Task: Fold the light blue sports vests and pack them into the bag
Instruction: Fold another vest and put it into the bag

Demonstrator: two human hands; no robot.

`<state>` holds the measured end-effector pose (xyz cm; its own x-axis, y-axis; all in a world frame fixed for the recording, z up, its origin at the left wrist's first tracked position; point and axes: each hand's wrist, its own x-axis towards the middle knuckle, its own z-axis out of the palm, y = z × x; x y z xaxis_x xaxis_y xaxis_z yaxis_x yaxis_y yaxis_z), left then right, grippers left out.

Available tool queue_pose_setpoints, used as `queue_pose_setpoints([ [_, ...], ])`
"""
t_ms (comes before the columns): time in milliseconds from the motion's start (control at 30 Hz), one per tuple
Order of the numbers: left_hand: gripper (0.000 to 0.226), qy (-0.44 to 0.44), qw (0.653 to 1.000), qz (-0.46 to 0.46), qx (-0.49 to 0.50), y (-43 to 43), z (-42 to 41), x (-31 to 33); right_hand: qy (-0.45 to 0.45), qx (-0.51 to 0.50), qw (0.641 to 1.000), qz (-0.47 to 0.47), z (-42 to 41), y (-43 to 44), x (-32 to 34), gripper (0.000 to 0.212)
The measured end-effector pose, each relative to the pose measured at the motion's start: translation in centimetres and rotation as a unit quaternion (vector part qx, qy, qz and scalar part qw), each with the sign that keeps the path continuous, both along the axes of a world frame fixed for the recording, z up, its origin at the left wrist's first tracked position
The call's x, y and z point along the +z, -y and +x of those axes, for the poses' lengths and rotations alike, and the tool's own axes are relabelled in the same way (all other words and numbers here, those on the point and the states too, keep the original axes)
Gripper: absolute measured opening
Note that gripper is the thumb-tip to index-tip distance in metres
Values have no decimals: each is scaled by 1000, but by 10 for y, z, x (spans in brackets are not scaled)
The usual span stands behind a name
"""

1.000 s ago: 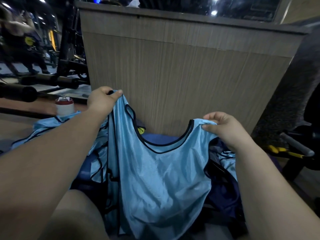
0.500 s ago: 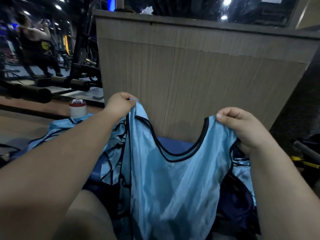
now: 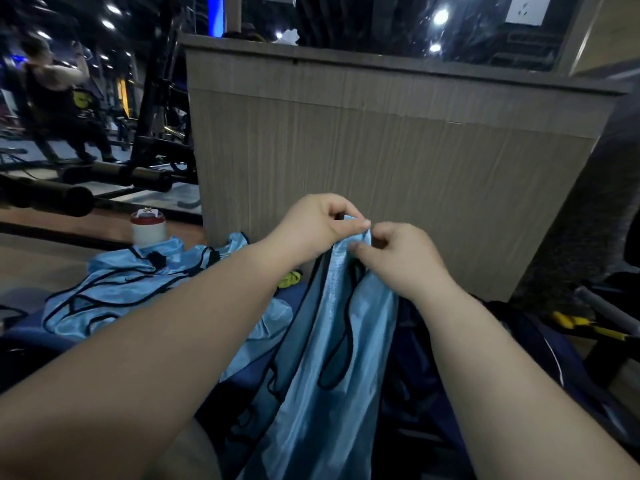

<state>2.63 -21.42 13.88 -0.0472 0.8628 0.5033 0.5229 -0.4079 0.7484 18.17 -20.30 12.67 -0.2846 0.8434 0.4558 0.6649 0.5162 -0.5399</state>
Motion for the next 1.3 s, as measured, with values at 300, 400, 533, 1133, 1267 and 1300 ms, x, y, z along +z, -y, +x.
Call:
queue_pose_setpoints([
  [300,59,69,983,-113,-124,8,2,-53,-90,14,995,-30,9,-10,5,24],
  [400,31,104,987,-83,-88,9,5,-63,-90,50,993,-52,13,-12,6,15],
  [533,23,243,957,-80,-134,8,8,-55,-66,104,989,-86,14,-8,4,15],
  [1133,26,59,970,-221,-79,2,-7,-34,47,78,994,-62,28,-25,-16,14],
  [1267,22,-7,983,-184,-12,-3,-11,-38,78,95,990,-76,31,-21,-12,16],
  [1300,19,2,984,-179,2,-5,-13,-38,120,84,984,-103,33,-22,-10,36],
])
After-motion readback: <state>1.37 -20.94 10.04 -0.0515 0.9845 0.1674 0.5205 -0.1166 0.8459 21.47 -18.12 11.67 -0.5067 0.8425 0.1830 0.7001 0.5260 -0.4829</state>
